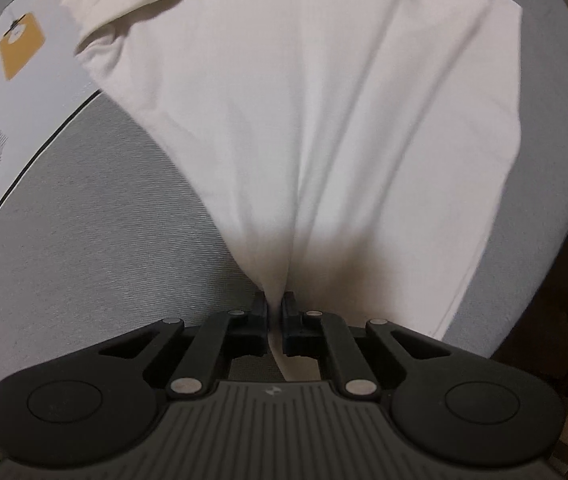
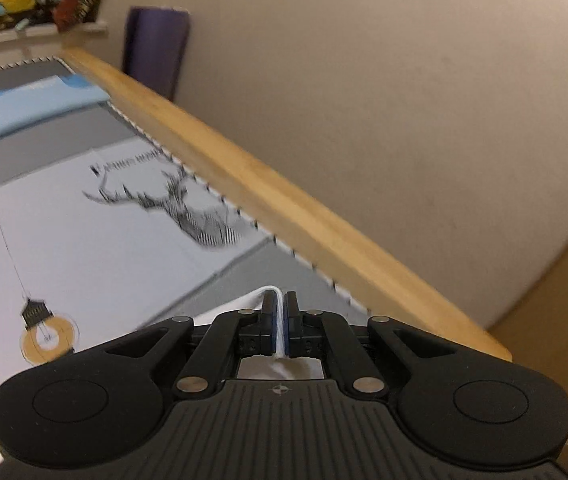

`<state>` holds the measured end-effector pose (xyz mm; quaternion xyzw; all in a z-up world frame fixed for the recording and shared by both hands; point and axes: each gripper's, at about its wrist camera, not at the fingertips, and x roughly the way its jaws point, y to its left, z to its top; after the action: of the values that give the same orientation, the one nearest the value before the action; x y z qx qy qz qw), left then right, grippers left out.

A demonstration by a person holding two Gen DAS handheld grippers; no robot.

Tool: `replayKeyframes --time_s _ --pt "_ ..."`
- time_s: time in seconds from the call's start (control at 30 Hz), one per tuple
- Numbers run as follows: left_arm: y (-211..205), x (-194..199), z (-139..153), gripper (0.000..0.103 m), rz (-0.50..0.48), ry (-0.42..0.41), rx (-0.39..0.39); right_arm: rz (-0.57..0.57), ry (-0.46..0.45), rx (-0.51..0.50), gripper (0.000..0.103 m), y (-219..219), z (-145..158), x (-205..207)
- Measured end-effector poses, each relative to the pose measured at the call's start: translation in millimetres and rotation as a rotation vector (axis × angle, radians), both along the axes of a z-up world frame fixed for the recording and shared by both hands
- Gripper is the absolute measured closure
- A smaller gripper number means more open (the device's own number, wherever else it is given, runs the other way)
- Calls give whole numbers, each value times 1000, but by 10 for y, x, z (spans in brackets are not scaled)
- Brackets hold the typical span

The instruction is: Fold small clothes

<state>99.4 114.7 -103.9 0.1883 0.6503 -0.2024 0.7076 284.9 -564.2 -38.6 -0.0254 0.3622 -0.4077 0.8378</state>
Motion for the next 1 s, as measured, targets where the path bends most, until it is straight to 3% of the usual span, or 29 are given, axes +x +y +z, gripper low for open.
replayKeyframes --time_s 0.13,0.2,0.3,0.43,0.5,0.6,0.67,0.73,0.77,0.87,0.97,1.0 --pt "71 33 138 93 33 -21 -70 114 -26 116 84 393 -56 -186" --pt "93 31 233 87 60 -37 -106 234 -56 202 73 732 -10 -317" --pt "133 12 322 87 77 -48 -133 473 -54 388 72 1314 67 -523" --pt "210 -107 363 87 70 -41 -133 807 76 599 72 2184 -20 -768" --pt "199 -203 270 87 71 -29 -124 927 202 665 72 2593 -241 -870" --pt "210 -265 204 87 75 -11 -104 979 364 607 72 3026 -600 -963" --pt "242 -310 149 87 69 2 -91 999 416 584 71 3180 -732 -988" --pt "252 -357 105 87 58 17 -79 994 415 517 80 3279 -790 -1041" --pt "253 -386 91 87 48 24 -74 1005 425 492 93 3323 -786 -1084" --pt "259 -421 77 89 34 16 -75 1029 495 471 94 3374 -706 -1246" --pt "261 -439 102 91 24 14 -83 1107 644 375 94 3421 -707 -1557" --pt "251 -491 151 92 15 14 -88 1149 736 362 95 3409 -726 -1716"
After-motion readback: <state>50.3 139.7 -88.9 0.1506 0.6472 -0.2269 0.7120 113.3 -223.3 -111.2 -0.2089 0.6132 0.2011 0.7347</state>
